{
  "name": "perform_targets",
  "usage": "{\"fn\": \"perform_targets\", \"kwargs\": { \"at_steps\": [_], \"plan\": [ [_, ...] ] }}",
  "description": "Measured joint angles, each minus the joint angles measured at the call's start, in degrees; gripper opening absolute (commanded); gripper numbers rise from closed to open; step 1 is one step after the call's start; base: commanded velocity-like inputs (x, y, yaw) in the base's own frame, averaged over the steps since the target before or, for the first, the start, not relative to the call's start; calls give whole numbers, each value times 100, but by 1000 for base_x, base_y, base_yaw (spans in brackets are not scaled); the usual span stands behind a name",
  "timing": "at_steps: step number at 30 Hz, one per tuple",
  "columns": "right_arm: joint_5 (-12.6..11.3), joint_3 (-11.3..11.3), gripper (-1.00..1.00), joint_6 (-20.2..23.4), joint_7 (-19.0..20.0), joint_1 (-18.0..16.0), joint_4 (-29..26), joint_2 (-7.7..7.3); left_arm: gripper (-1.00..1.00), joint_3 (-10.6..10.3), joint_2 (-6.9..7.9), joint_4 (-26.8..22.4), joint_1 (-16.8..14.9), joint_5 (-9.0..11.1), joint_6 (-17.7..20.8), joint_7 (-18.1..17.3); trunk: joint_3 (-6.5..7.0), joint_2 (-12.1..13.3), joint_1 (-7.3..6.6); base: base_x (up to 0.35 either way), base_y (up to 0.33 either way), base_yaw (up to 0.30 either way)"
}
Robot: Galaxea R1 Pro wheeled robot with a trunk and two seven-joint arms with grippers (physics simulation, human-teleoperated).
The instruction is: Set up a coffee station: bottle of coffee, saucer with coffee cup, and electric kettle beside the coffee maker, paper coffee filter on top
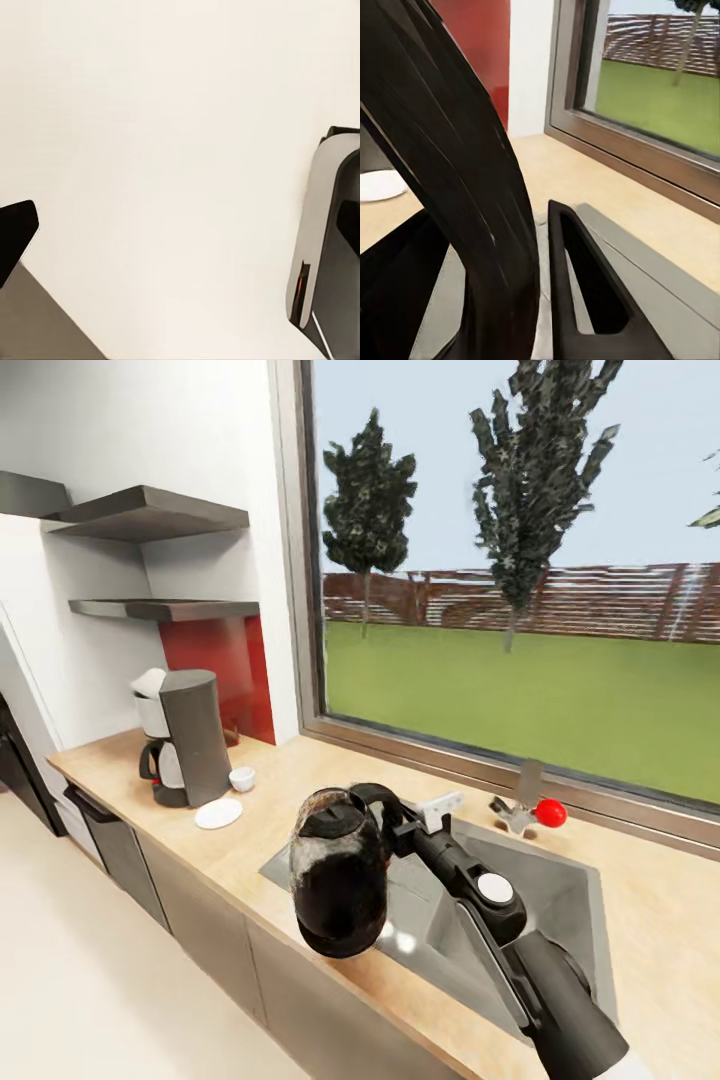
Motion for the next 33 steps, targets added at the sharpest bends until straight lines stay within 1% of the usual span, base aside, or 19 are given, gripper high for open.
{"fn": "perform_targets", "kwargs": {
  "at_steps": [12, 16, 33],
  "plan": [
    [2, -9, -100, -9, -1, 3, 2, -1, 100, 0, 8, 2, 0, 5, 0, -4, 0, 0, 0, 258, 241, 0],
    [7, -9, -100, -9, -1, 5, 2, 2, 100, 1, 7, 1, 0, 5, -5, -4, 0, 1, 1, 180, 283, 0],
    [-1, -1, -100, -9, 0, 1, -19, 7, 100, 4, 8, -4, 0, 5, -10, 5, 0, 1, 2, 11, 332, 0]
  ]
}}
